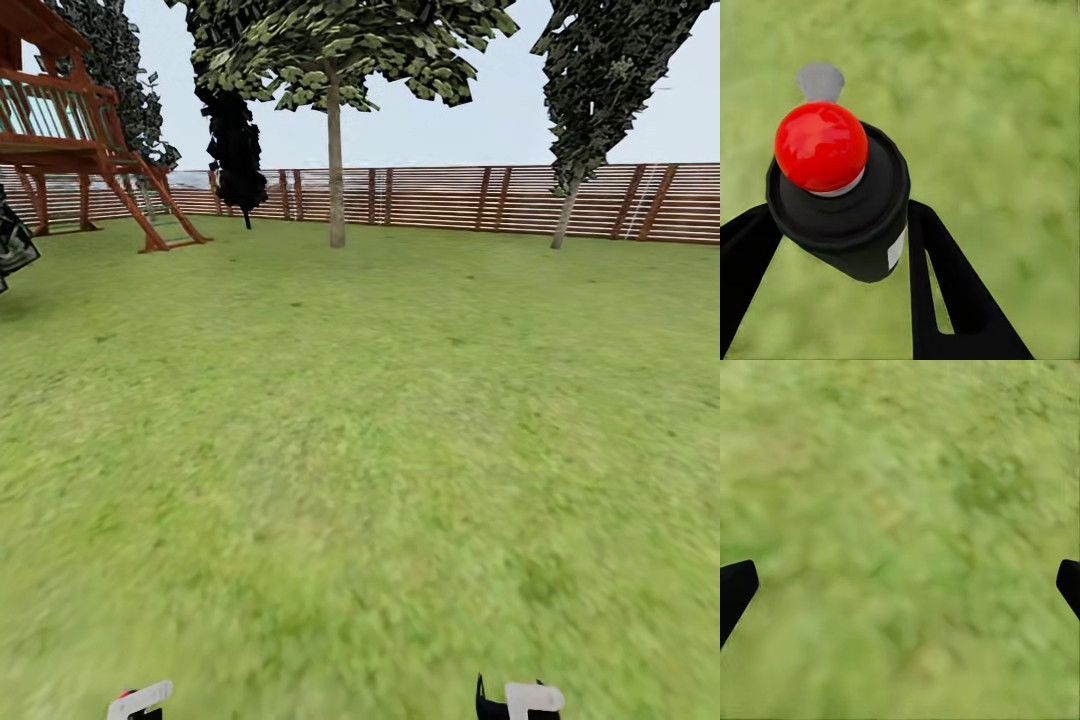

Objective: In the garden, pick up the pesticide atomizer on the floor and spray pesticide onto both trees until each tree trunk is fully covered.

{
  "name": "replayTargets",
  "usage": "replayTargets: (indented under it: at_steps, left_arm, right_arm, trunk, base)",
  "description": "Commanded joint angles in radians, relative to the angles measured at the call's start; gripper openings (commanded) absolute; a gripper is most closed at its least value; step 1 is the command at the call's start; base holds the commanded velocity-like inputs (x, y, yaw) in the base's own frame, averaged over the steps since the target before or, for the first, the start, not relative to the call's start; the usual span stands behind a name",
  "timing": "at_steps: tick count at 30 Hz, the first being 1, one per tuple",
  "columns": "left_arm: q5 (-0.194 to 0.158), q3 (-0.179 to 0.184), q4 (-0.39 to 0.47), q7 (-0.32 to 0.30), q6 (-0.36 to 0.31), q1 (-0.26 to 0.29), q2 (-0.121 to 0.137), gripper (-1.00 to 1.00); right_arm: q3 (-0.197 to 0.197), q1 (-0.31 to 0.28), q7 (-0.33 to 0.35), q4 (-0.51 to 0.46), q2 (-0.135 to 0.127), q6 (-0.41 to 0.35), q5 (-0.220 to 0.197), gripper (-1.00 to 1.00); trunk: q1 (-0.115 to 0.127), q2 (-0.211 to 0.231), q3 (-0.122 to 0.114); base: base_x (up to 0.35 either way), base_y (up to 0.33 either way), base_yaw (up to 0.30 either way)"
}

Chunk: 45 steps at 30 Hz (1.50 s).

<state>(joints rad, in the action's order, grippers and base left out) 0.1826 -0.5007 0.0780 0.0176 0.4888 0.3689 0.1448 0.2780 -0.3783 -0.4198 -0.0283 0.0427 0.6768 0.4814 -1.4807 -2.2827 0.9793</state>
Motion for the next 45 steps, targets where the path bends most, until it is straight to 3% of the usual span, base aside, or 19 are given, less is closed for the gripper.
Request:
replayTargets:
  at_steps: [1, 45]
  left_arm:
    - [0.011, -0.007, -0.001, 0.002, 0.004, 0.001, 0.000, -1.00]
    - [0.011, -0.006, -0.001, 0.002, 0.004, 0.001, -0.001, -1.00]
  right_arm:
    - [0.006, -0.001, -0.007, 0.001, 0.000, 0.001, 0.011, 1.00]
    - [0.006, -0.001, -0.007, 0.001, 0.000, 0.001, 0.011, 1.00]
  trunk:
    - [0.000, 0.000, 0.001]
    - [0.000, 0.000, 0.001]
  base:
    - [0.339, 0.120, 0.000]
    - [0.338, 0.120, 0.000]
